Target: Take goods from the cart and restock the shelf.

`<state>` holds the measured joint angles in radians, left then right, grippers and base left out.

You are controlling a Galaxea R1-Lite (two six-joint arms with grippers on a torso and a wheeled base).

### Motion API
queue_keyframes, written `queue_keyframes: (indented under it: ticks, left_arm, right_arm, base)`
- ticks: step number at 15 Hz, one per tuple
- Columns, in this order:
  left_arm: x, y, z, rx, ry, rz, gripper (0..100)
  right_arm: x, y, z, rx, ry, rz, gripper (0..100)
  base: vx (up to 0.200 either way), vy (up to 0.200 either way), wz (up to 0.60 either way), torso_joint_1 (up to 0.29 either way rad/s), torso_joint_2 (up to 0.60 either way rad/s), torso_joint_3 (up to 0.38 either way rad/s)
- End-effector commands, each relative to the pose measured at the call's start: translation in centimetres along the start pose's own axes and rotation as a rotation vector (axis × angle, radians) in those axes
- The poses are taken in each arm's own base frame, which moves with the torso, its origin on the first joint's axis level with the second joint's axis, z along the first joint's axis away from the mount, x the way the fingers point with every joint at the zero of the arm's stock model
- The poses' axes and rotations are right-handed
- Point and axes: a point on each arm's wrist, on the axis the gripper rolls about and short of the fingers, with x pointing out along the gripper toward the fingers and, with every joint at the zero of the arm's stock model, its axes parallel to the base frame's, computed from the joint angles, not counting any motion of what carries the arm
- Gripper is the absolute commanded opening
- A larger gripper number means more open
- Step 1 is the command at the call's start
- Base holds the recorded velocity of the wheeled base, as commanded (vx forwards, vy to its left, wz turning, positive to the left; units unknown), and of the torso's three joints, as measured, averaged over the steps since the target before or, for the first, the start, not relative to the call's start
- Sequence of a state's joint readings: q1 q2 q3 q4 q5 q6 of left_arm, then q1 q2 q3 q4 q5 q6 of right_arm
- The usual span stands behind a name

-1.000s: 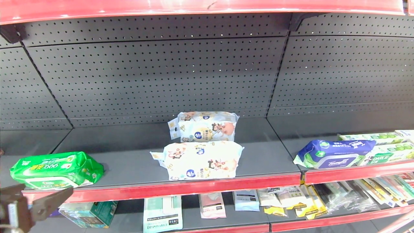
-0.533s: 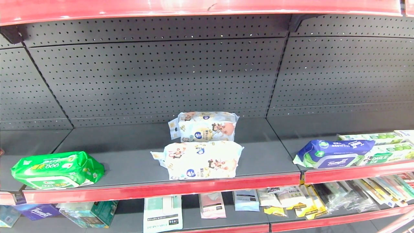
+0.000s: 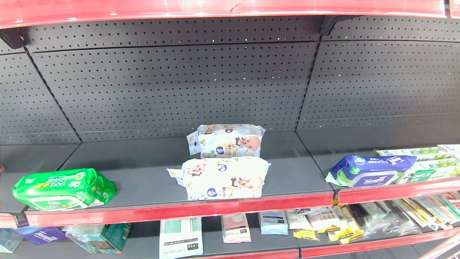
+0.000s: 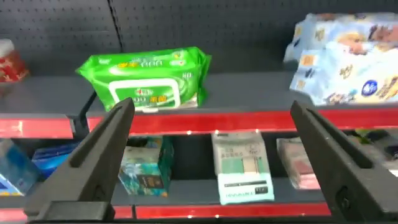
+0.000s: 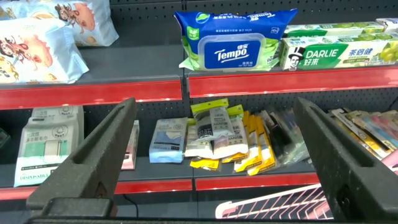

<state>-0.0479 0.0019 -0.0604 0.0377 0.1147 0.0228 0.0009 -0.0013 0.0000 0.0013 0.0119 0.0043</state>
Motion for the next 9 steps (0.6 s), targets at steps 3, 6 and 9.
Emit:
queue_keyframes:
  ticks: [3, 6, 9]
  left_arm:
    - [0.34, 0.18, -0.69, 0.008, -0.014, 0.105, 100]
    - [0.22, 0.26, -0.61, 0.015, 0.000, 0.271, 100]
    - [0.07, 0.11, -0.67, 0.017, 0.013, 0.393, 100]
  right_arm:
    - [0.01, 0.00, 0.00, -0.001, 0.002, 0.003, 100]
    - [0.01, 0.00, 0.00, -0.001, 0.002, 0.003, 100]
    - [0.01, 0.00, 0.00, -0.001, 0.002, 0.003, 100]
  base:
    - [0.000, 0.000, 0.00, 0.000, 0.00, 0.000]
    - [0.000, 0.000, 0.00, 0.000, 0.00, 0.000]
    - [0.000, 0.000, 0.00, 0.000, 0.00, 0.000]
